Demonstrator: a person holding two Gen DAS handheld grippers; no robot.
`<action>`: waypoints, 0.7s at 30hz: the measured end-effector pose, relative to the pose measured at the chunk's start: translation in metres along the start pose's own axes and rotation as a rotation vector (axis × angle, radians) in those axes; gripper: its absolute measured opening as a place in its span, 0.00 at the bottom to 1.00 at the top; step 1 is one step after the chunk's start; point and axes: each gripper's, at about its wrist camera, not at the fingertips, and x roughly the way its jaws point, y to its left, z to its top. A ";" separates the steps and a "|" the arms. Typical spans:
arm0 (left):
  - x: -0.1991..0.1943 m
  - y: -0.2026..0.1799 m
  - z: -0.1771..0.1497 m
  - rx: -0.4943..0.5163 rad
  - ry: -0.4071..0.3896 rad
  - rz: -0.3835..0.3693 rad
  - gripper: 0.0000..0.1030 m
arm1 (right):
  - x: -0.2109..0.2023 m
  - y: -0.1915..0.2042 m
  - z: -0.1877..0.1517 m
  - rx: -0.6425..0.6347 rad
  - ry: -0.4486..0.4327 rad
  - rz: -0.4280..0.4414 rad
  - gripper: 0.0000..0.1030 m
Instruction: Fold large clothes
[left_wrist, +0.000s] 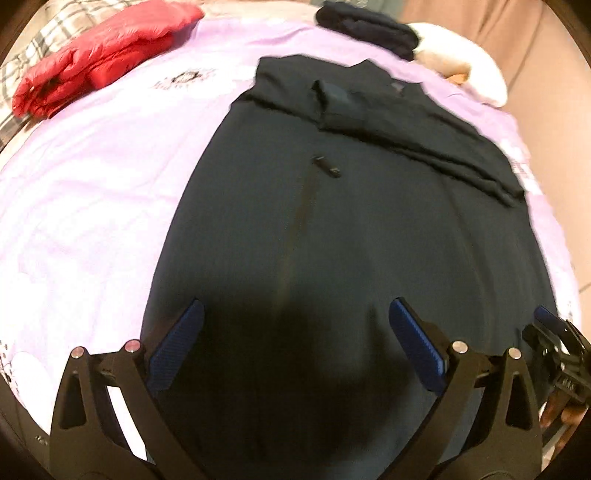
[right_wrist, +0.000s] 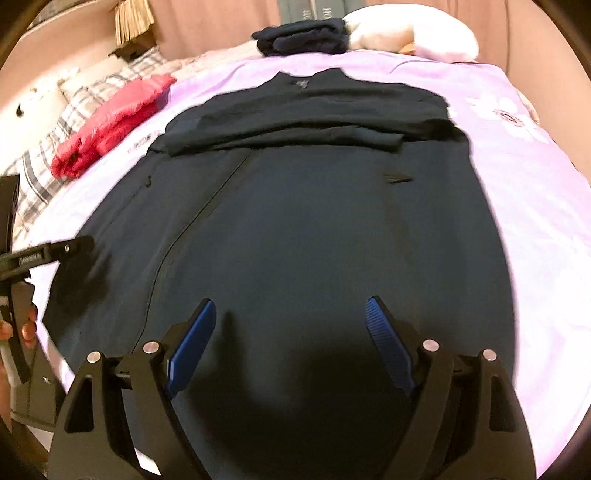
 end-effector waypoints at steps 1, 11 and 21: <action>0.004 0.000 -0.002 0.003 0.007 0.009 0.98 | 0.008 0.004 0.000 -0.013 0.018 -0.019 0.81; -0.008 -0.004 -0.046 0.176 -0.002 0.092 0.98 | -0.004 -0.006 -0.030 -0.112 0.050 -0.053 0.87; -0.033 0.009 -0.065 0.225 0.004 0.126 0.98 | -0.049 -0.038 -0.069 -0.072 0.065 -0.080 0.87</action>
